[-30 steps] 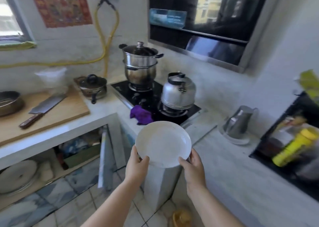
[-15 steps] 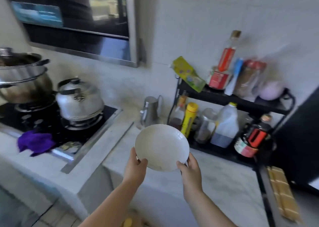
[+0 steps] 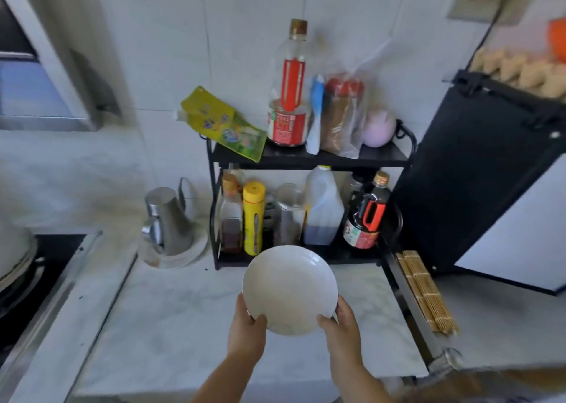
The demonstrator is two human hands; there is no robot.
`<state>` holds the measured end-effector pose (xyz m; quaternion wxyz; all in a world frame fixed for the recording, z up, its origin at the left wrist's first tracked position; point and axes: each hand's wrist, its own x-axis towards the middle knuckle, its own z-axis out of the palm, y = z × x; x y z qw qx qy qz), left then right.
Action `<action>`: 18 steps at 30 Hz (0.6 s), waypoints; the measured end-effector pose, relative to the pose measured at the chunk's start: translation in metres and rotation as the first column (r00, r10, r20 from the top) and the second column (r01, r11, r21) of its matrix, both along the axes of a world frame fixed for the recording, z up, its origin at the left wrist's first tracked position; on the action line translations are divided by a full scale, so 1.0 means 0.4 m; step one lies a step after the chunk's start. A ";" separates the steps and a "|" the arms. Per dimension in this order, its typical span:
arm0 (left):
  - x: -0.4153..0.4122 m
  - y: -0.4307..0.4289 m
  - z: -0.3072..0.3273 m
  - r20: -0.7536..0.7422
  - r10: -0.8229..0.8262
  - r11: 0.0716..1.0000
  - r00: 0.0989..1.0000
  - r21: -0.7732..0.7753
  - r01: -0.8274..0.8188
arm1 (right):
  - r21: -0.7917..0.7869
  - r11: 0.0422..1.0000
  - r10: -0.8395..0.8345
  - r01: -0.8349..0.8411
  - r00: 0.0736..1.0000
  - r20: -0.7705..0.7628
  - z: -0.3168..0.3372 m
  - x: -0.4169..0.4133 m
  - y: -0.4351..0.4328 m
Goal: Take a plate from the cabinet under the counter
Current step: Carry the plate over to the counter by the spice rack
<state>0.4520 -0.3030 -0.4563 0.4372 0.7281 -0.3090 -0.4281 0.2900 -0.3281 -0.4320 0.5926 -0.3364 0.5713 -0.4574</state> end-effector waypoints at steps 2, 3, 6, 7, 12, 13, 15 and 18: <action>-0.009 -0.014 -0.027 -0.011 -0.028 0.999 1.000 0.017 0.028 | 0.024 0.999 -0.037 0.036 0.999 0.023 -0.024 -0.008 -0.001; -0.013 -0.019 -0.041 -0.013 -0.041 0.999 0.999 0.025 0.041 | 0.039 0.998 -0.060 0.059 0.998 0.024 -0.035 -0.012 0.000; -0.023 -0.025 -0.083 -0.038 -0.075 0.996 0.996 0.040 0.077 | 0.114 0.985 -0.129 0.126 0.991 0.023 -0.069 -0.027 0.000; -0.025 -0.026 -0.097 -0.048 -0.088 0.995 0.995 0.048 0.090 | 0.142 0.979 -0.151 0.144 0.988 0.037 -0.077 -0.031 -0.002; -0.038 -0.038 -0.150 -0.050 -0.095 0.994 0.994 0.053 0.098 | 0.204 0.956 -0.233 0.211 0.968 0.091 -0.115 -0.048 -0.033; -0.041 -0.042 -0.158 -0.029 -0.091 0.994 0.995 0.058 0.092 | 0.214 0.955 -0.227 0.205 0.970 0.087 -0.125 -0.053 -0.037; -0.047 -0.050 -0.171 -0.013 -0.069 0.996 0.998 0.053 0.069 | 0.216 0.960 -0.191 0.176 0.980 0.048 -0.144 -0.063 -0.043; -0.049 -0.064 -0.187 -0.008 -0.070 0.996 0.998 0.049 0.070 | 0.204 0.968 -0.143 0.144 0.989 -0.021 -0.175 -0.077 -0.055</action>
